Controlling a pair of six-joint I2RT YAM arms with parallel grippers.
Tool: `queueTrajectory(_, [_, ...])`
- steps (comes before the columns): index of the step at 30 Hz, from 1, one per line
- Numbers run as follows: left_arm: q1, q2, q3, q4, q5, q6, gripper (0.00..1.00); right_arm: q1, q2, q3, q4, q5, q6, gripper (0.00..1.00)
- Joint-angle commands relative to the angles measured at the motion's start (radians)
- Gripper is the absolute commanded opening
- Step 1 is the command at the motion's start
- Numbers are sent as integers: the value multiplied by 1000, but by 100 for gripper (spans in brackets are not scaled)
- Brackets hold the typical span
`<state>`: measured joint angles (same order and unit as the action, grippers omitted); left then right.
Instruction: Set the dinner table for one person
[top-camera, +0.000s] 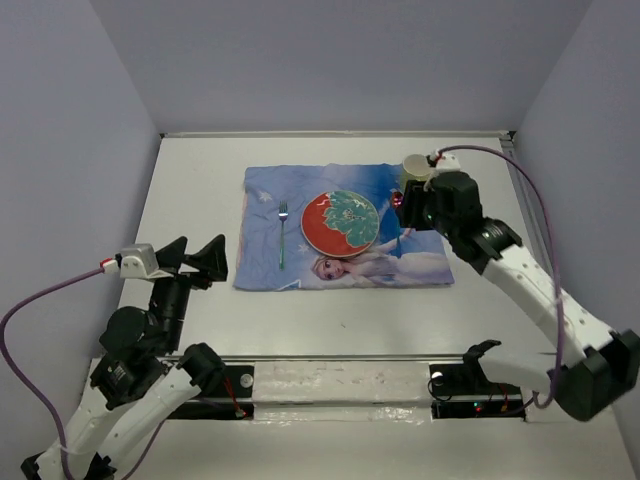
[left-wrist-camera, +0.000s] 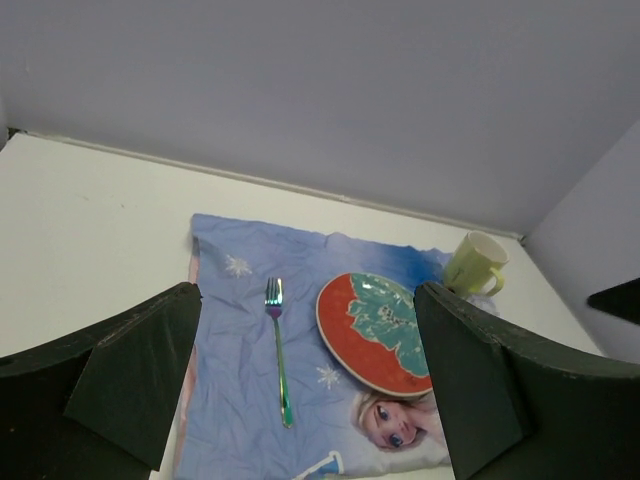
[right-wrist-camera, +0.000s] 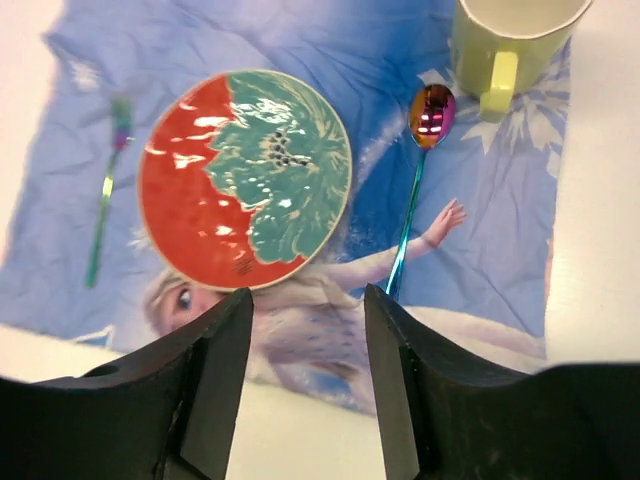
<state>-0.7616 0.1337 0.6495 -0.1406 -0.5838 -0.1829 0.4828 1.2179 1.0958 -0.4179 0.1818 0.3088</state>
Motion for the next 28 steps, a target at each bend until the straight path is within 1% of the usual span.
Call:
queueTrajectory(1, [8,121,16,42,44,17,99,2,-318,-132,123,-131,-23,62])
queueTrajectory(2, [11,142,21,38,53,17,99,2,-371,-152,129,-142,-22,66])
queueTrajectory(3, [16,174,22,38,64,16,99,2,-459,-168,130,-148,-16,73])
queueTrajectory(4, [21,188,27,36,71,16,99,2,-497,-195,130,-172,-8,92])
queueTrajectory(5, [30,202,27,36,76,16,99,2,-529,-209,130,-182,-8,99])
queueTrajectory(7, [34,230,33,36,101,20,99,2,-593,-244,137,-215,-8,100])
queueTrajectory(8, [36,240,41,35,116,22,99,2,-601,-285,142,-214,-20,100])
queueTrajectory(10, [38,271,53,33,147,28,99,2,-606,-313,143,-214,-46,100])
queueTrajectory(12, [38,315,71,30,179,37,99,2,-623,-333,154,-196,-24,100])
queueTrajectory(15, [38,369,101,16,205,20,99,2,-692,-330,168,-226,-8,100])
queueTrajectory(18, [38,368,116,16,225,3,99,2,-776,-317,163,-223,-10,100])
queueTrajectory(24, [38,336,134,27,248,-4,99,2,-903,-309,122,-140,-28,100])
queueTrajectory(28, [38,359,163,15,272,19,99,2,-957,-304,137,-173,-54,100])
